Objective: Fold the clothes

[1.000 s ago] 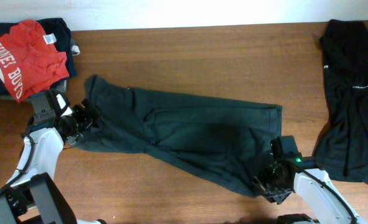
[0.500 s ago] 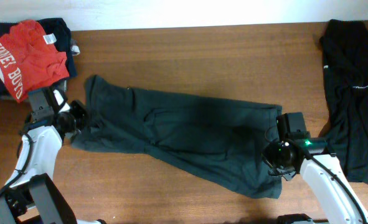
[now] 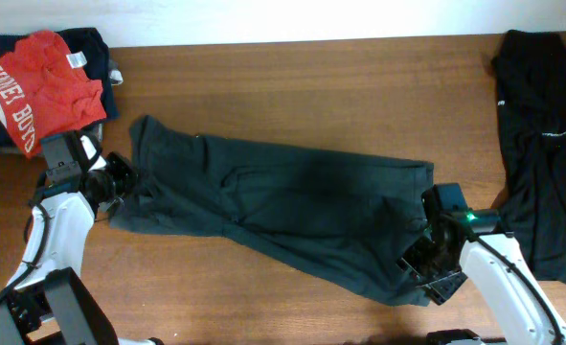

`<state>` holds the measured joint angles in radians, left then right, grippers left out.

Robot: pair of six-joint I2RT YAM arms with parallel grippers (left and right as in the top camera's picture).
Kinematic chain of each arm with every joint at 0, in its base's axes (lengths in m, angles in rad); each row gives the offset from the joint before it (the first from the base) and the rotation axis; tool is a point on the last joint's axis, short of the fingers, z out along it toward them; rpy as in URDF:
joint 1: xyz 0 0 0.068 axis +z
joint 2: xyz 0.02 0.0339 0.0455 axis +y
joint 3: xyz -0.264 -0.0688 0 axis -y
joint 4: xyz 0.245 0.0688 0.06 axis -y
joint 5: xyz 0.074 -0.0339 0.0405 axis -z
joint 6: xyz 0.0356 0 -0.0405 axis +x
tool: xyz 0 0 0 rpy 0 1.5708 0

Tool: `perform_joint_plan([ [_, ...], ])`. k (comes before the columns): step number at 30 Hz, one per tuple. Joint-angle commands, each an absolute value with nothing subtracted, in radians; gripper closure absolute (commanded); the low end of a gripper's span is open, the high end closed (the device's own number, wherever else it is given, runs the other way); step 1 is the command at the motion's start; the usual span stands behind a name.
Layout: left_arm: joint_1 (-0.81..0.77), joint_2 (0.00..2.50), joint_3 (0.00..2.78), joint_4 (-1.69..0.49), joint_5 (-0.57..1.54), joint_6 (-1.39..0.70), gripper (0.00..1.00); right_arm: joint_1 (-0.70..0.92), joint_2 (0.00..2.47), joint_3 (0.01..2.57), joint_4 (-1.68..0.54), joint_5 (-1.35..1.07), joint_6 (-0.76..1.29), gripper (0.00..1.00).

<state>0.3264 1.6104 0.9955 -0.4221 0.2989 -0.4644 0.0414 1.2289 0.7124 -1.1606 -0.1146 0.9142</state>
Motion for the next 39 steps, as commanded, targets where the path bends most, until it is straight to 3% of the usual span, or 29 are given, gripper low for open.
perform_joint_plan([
  [1,0.323,1.606,1.010,-0.423,0.299,-0.459,0.77,0.040,1.232,0.639,-1.108,-0.148,0.945,0.40],
  [19,0.323,1.606,1.010,-0.423,0.299,-0.459,0.77,0.039,1.232,0.420,-0.866,-0.166,1.011,0.43],
  [25,0.323,1.606,1.010,-0.423,0.299,-0.459,0.79,0.039,1.232,0.426,-0.859,-0.154,1.012,0.70],
  [28,0.323,1.606,1.010,-0.422,0.299,-0.459,0.89,0.039,1.232,0.461,-0.860,-0.126,1.015,0.95],
  [33,0.323,1.606,1.010,-0.423,0.299,-0.476,0.98,0.039,1.232,0.551,-0.876,-0.103,1.010,0.96],
  [36,0.323,1.606,1.011,-0.401,0.305,-0.505,0.99,0.038,1.232,0.601,-0.881,-0.071,1.000,0.95],
  [39,0.323,1.606,1.011,-0.346,0.311,-0.528,0.99,0.038,1.232,0.635,-0.875,-0.002,1.000,0.82],
])
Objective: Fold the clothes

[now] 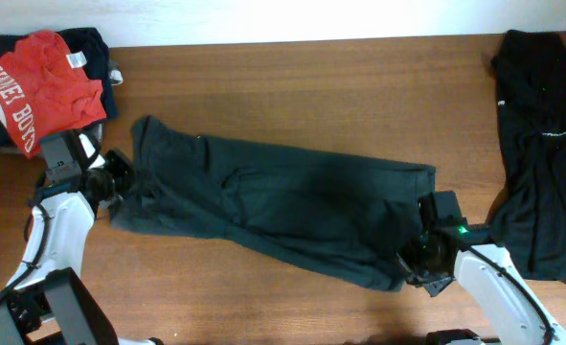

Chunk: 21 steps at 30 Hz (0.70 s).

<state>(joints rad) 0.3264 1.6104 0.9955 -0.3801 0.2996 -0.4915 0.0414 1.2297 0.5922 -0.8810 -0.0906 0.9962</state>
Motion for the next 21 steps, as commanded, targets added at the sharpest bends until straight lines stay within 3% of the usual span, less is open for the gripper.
perform_joint_plan([
  [1,0.323,1.606,1.011,-0.334,0.311,-0.539,0.99,0.038,1.232,0.641,-0.868,-0.001,1.000,0.81],
  [6,0.323,1.606,1.011,-0.263,0.314,-0.550,0.99,0.038,1.232,0.649,-0.804,-0.002,1.000,0.80],
  [13,0.323,1.606,1.011,-0.224,0.301,-0.550,0.99,0.038,1.233,0.649,-0.654,0.012,1.004,0.96],
  [21,0.310,1.606,1.011,-0.216,0.265,-0.550,0.99,0.038,1.293,0.649,-0.529,0.021,1.003,0.96],
])
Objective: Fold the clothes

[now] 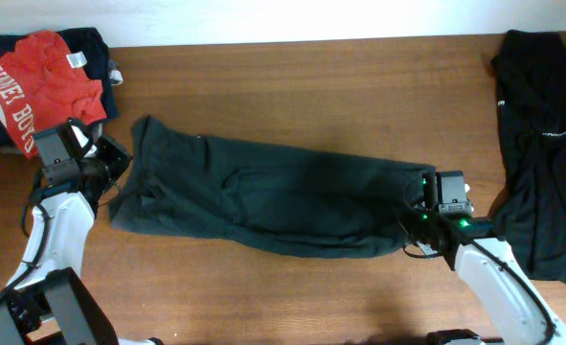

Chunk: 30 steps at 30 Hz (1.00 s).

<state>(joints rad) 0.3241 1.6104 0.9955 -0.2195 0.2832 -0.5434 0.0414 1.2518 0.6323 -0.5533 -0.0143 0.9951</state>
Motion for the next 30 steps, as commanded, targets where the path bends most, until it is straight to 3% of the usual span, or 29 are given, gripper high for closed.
perform_joint_plan([
  [1,0.306,1.606,1.011,-0.216,0.264,-0.550,0.99,0.038,1.311,0.649,-0.511,0.024,1.003,0.95],
  [7,0.290,1.608,1.011,-0.194,0.245,-0.549,0.99,0.038,1.453,0.649,-0.364,0.032,1.000,0.84],
  [9,0.290,1.608,1.011,-0.199,0.245,-0.549,0.98,0.038,1.477,0.649,-0.333,0.036,1.000,0.63],
  [14,0.289,1.613,1.011,-0.202,0.245,-0.549,0.98,0.037,1.487,0.659,-0.302,0.099,0.999,0.36],
  [16,0.289,1.617,1.011,-0.202,0.245,-0.548,0.97,0.037,1.486,0.675,-0.302,0.106,0.975,0.12],
  [18,0.289,1.624,1.011,-0.203,0.246,-0.548,0.94,0.037,1.486,0.717,-0.305,0.096,0.930,0.03],
  [30,0.262,1.634,1.011,-0.217,0.246,-0.507,0.84,0.037,1.486,1.084,-0.464,0.091,0.841,0.01],
])
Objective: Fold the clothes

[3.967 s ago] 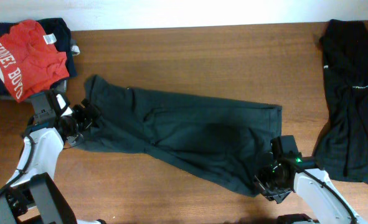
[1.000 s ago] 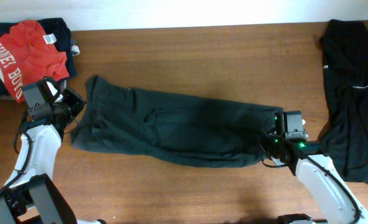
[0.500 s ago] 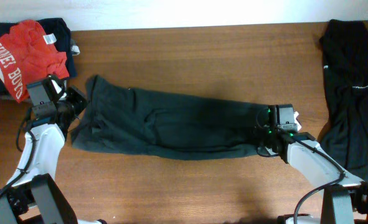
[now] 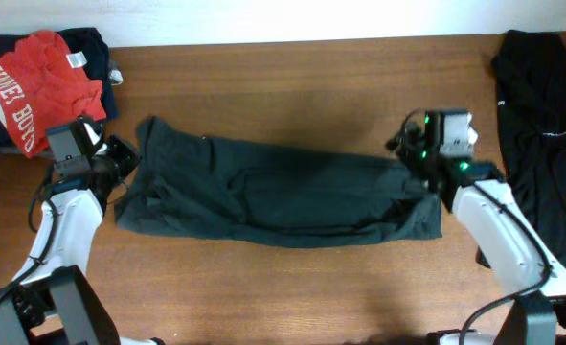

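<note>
Dark grey-green trousers point(image 4: 273, 196) lie lengthwise across the middle of the wooden table point(image 4: 292, 86), folded into a long narrow band. At their left end my left gripper point(image 4: 129, 159) sits on the waist and looks shut on the cloth there. My right gripper point(image 4: 407, 156) is at the far right corner of the band, shut on the leg end, which lies doubled over the other leg. The fingertips of both grippers are partly hidden by the cloth and the gripper bodies.
A red printed shirt point(image 4: 33, 81) lies on a pile of dark clothes point(image 4: 93, 48) at the back left corner. A black garment point(image 4: 541, 125) is spread along the right edge. Both lie close to my arms' outer sides.
My right gripper, holding the leg end, has moved from the front right of the trousers to their back right corner. The front leg now lies over the back one. My left gripper shifted slightly right.
The trousers first lay spread at a slant, my left gripper at the waist and my right at the lower leg's hem near the front. The right gripper then held that hem progressively further back. The trousers are now a narrow doubled band.
</note>
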`<state>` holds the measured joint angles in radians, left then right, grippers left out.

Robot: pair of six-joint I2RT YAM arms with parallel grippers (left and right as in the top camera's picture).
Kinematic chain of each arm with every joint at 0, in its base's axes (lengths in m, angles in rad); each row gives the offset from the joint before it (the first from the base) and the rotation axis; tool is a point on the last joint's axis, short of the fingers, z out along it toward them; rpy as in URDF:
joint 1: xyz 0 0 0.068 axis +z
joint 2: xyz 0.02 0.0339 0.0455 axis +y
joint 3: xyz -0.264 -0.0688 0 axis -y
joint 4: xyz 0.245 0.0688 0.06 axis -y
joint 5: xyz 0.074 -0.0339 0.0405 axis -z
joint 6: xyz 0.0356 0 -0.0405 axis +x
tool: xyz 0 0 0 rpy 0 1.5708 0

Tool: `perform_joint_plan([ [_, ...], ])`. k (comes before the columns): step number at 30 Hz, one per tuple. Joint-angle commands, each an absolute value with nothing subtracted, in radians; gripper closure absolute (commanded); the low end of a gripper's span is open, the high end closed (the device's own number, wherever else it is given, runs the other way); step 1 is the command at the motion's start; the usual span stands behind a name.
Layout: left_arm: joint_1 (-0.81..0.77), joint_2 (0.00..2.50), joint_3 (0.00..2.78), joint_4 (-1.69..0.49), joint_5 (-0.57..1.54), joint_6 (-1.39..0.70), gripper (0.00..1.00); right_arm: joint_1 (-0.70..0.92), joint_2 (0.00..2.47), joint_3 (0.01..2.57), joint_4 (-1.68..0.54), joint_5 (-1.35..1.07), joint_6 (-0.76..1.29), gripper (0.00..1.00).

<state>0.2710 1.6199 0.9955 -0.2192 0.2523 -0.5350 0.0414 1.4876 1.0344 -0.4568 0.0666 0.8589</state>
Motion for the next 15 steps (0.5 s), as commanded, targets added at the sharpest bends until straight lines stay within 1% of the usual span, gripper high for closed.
perform_joint_plan([
  [1,0.262,1.635,1.011,-0.217,0.245,-0.507,0.81,0.037,1.486,1.093,-0.461,0.091,0.840,0.01],
  [3,0.262,1.634,1.011,-0.218,0.247,-0.506,0.76,0.037,1.486,1.096,-0.460,0.091,0.801,0.01],
  [5,0.262,1.634,1.011,-0.217,0.252,-0.498,0.67,0.037,1.486,1.096,-0.485,0.091,0.762,0.01],
  [6,0.262,1.631,1.011,-0.216,0.265,-0.477,0.60,0.037,1.485,1.097,-0.509,0.091,0.763,0.01],
  [9,0.256,1.586,1.017,-0.240,0.300,-0.401,0.44,0.032,1.463,1.119,-0.614,0.079,0.763,0.01],
  [12,0.237,1.502,1.073,-0.392,0.258,-0.375,0.39,0.013,1.424,1.198,-0.755,0.066,0.763,0.01],
  [13,0.223,1.474,1.108,-0.499,0.246,-0.376,0.39,0.002,1.408,1.241,-0.822,0.064,0.763,0.01],
  [15,0.206,1.461,1.127,-0.602,0.247,-0.376,0.37,-0.002,1.396,1.270,-0.869,0.060,0.763,0.01],
])
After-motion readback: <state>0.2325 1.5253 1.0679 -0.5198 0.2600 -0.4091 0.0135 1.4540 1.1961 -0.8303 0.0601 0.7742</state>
